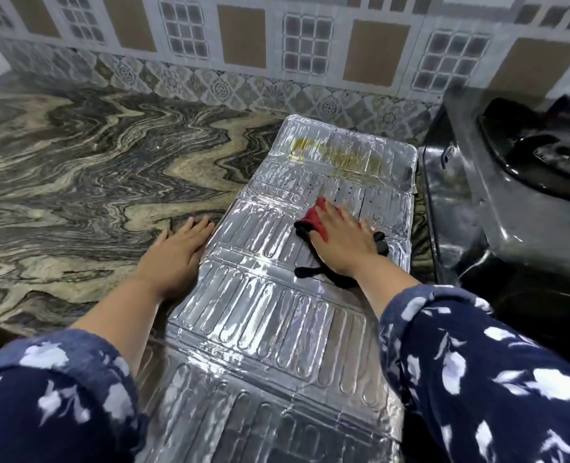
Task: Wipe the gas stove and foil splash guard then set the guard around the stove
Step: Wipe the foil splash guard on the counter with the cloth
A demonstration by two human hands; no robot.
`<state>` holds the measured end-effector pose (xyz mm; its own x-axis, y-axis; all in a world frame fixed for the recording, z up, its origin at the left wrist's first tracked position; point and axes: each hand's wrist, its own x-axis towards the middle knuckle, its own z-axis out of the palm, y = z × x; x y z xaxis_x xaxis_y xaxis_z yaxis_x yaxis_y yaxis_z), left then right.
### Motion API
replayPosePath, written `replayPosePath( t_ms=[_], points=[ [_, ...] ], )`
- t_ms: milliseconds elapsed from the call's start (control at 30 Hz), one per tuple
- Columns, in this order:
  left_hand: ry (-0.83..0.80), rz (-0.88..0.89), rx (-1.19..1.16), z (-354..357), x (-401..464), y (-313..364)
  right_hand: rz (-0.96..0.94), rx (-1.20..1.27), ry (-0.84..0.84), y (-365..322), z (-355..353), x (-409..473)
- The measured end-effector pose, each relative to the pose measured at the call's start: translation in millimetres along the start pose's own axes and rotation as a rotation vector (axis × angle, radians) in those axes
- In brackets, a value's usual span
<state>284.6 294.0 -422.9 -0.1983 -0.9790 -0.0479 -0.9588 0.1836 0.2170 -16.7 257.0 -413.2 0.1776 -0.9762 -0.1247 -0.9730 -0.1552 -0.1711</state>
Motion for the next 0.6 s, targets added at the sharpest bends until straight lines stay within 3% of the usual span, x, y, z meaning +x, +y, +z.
replayPosePath(
  t_ms=[167, 300, 467, 600],
  points=[
    [-0.087, -0.113, 0.043, -16, -16, 2, -0.037, -0.012, -0.023, -8, 5, -15],
    [0.067, -0.198, -0.078, -15, -24, 31, -0.082, -0.008, -0.041, -8, 4, -31],
    [0.054, -0.185, -0.078, -15, -9, 83, -0.169, -0.176, 0.024, -4, 2, -38],
    [0.031, -0.167, -0.081, -18, 17, 99, -0.238, -0.047, 0.012, 0, 3, -40]
  ],
)
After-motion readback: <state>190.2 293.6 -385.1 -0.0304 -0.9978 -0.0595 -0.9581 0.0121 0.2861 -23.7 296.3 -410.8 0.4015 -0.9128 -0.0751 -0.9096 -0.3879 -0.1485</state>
